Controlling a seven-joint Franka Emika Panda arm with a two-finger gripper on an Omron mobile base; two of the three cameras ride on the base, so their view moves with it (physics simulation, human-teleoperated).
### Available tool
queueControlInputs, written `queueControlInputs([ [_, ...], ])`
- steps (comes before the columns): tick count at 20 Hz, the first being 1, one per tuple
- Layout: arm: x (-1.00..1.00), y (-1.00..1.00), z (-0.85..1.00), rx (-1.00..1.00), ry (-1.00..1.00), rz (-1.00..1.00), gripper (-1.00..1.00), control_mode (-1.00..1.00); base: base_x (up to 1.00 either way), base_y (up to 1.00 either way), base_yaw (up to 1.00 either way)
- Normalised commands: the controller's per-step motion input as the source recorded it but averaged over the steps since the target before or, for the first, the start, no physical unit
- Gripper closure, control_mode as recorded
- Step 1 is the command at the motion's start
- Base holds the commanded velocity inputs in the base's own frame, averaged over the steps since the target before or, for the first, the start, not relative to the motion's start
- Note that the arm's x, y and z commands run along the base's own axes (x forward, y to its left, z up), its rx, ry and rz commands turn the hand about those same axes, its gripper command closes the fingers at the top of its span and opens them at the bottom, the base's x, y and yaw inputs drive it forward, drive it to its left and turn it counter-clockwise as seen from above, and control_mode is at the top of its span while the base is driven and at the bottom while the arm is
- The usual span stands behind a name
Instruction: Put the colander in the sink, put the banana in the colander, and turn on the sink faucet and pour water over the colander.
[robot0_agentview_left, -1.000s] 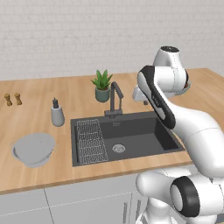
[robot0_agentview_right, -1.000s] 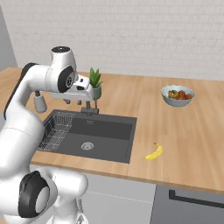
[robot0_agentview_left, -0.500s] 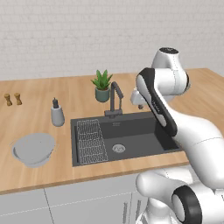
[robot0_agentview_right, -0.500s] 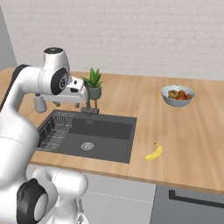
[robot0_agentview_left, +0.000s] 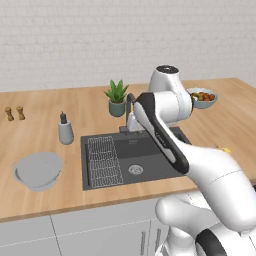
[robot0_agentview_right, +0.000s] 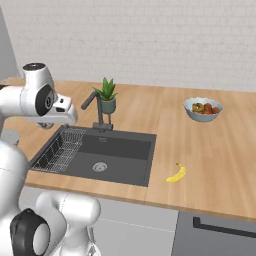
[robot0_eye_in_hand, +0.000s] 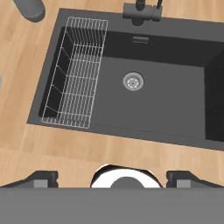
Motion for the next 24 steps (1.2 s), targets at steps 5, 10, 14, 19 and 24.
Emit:
queueControlInputs([
  [5,0.01,0.98,-0.24,-0.01,0.04,0.0,-1.0,-1.0,0.0,0.0,0.0],
  [10,0.15,1.0,-0.26,0.0,0.01,-0.01,-1.0,-1.0,0.0,0.0,0.0],
  [14,0.3,0.94,-0.27,0.0,0.05,-0.02,-1.0,-1.0,0.0,0.0,0.0],
  [19,0.3,0.81,-0.36,0.0,0.09,-0.04,-1.0,-1.0,0.0,0.0,0.0],
  [24,0.24,0.65,-0.45,0.0,0.1,-0.08,-1.0,-1.0,0.0,0.0,0.0],
])
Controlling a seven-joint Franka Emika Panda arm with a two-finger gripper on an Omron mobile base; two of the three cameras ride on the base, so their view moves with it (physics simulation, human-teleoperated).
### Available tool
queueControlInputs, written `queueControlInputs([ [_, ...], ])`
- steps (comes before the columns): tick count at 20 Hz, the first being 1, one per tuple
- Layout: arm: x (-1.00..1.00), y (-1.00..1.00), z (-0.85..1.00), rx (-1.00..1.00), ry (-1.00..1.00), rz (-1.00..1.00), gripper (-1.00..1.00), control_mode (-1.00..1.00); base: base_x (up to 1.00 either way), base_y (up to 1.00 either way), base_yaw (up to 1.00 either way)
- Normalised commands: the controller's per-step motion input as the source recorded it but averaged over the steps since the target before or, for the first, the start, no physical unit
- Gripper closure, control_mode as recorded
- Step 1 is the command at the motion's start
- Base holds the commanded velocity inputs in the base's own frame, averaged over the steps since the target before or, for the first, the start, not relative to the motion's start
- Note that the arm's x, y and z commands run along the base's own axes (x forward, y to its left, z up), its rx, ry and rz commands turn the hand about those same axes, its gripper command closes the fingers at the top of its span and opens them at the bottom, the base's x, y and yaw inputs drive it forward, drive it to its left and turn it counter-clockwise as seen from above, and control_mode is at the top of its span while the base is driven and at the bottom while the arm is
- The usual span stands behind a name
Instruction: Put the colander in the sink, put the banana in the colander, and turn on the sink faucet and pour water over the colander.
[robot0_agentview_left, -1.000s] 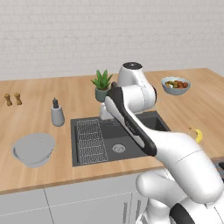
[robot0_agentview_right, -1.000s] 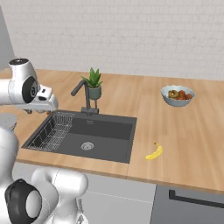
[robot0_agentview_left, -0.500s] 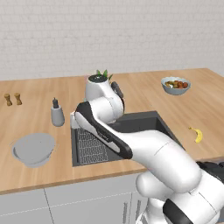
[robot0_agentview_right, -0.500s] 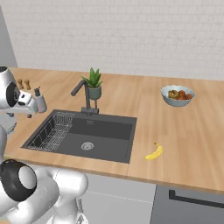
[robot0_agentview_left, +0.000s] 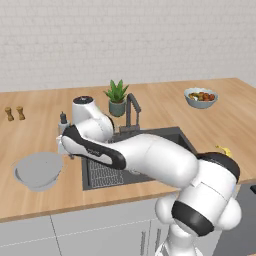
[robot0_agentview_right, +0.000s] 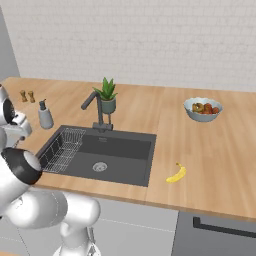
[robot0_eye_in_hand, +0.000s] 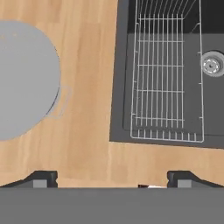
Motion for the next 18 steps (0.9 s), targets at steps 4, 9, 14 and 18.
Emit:
queueControlInputs([
  [4,0.29,0.57,-0.44,0.0,0.11,-0.07,-1.0,-1.0,0.0,0.0,0.0],
  [9,0.26,0.52,-0.38,0.0,0.07,-0.06,-1.0,-1.0,0.0,0.0,0.0],
  [14,0.26,0.41,-0.29,0.0,0.02,-0.05,-1.0,-1.0,0.0,0.0,0.0],
  [18,0.25,0.26,-0.28,0.0,0.0,-0.07,-1.0,-1.0,0.0,0.0,0.0],
])
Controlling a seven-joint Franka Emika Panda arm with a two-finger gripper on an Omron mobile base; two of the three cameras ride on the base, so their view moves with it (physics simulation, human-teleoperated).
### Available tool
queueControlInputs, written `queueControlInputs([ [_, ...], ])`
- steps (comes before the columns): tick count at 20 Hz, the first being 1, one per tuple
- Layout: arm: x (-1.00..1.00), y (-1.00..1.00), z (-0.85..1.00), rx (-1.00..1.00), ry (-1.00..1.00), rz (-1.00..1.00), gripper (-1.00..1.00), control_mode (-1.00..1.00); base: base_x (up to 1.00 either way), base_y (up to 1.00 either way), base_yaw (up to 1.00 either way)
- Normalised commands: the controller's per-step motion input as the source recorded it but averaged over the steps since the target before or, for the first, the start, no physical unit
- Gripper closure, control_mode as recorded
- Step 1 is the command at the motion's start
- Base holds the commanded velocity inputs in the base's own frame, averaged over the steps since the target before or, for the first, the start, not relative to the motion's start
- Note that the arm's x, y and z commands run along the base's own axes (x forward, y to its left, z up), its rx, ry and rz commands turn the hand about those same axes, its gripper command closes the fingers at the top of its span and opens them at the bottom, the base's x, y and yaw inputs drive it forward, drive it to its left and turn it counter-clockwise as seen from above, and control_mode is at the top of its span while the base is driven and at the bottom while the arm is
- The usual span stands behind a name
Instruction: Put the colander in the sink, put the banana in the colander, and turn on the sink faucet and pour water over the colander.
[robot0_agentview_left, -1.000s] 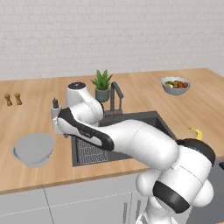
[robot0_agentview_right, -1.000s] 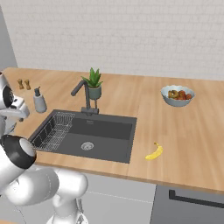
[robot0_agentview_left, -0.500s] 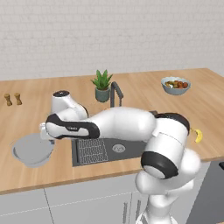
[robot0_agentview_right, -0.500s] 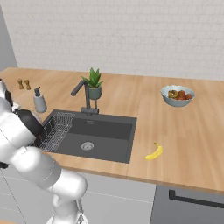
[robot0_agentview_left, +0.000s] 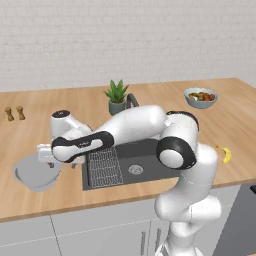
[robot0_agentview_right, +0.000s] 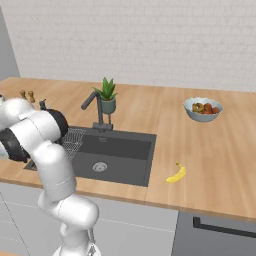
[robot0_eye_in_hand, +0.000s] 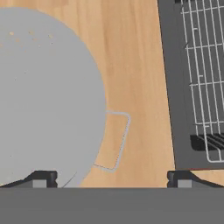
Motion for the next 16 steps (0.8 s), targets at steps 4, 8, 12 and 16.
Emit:
queueControlInputs([
  [4,0.23,0.18,-0.27,0.0,0.0,-0.07,-1.0,-1.0,0.0,0.0,0.0],
  [8,0.26,0.18,-0.25,0.0,0.0,-0.05,-1.0,-1.0,0.0,0.0,0.0],
  [12,0.23,0.12,-0.21,0.0,0.0,-0.04,-1.0,-1.0,0.0,0.0,0.0],
  [16,0.13,0.02,-0.23,0.0,0.0,-0.04,-1.0,-1.0,0.0,0.0,0.0],
])
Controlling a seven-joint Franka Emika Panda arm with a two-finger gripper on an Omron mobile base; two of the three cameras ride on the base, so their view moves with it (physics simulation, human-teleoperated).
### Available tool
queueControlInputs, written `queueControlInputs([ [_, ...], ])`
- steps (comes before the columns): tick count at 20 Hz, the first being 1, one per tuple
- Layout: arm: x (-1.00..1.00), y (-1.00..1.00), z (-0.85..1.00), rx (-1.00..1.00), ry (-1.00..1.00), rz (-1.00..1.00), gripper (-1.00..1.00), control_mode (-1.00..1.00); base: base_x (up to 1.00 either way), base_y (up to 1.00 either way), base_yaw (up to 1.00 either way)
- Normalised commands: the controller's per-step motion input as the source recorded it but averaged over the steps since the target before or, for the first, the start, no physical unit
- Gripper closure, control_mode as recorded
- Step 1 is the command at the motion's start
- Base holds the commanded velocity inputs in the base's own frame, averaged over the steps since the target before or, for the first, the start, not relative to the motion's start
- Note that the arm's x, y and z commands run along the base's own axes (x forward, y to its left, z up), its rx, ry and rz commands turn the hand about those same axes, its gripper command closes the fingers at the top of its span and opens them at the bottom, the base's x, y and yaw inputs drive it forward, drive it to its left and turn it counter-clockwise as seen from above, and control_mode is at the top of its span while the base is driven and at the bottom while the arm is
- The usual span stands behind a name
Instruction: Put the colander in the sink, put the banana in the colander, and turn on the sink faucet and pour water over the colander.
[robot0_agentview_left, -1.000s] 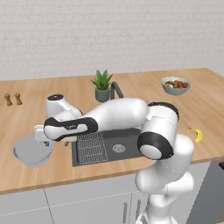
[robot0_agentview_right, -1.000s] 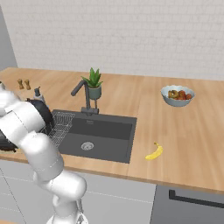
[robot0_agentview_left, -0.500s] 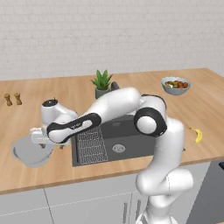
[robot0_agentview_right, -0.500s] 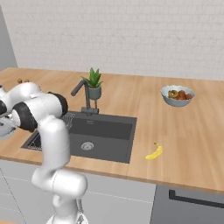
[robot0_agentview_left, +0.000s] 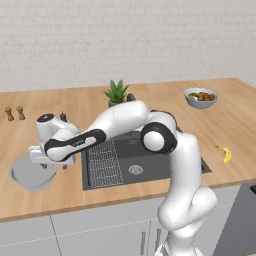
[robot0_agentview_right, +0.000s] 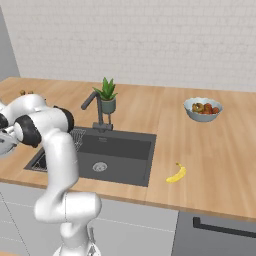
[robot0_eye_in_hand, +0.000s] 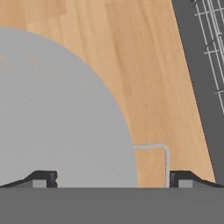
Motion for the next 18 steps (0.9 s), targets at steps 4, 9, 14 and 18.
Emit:
queueControlInputs([
  [4,0.0,-0.01,-0.24,0.0,0.0,-0.03,-1.0,-1.0,0.0,0.0,0.0],
  [9,-0.03,-0.26,-0.24,0.0,0.0,-0.01,-1.0,-1.0,0.0,0.0,0.0],
  [14,-0.13,-0.51,-0.18,0.01,0.0,0.0,-1.0,-1.0,0.0,0.0,0.0],
  [18,0.0,-0.24,-0.22,0.06,0.0,0.0,-1.0,-1.0,0.0,0.0,0.0],
])
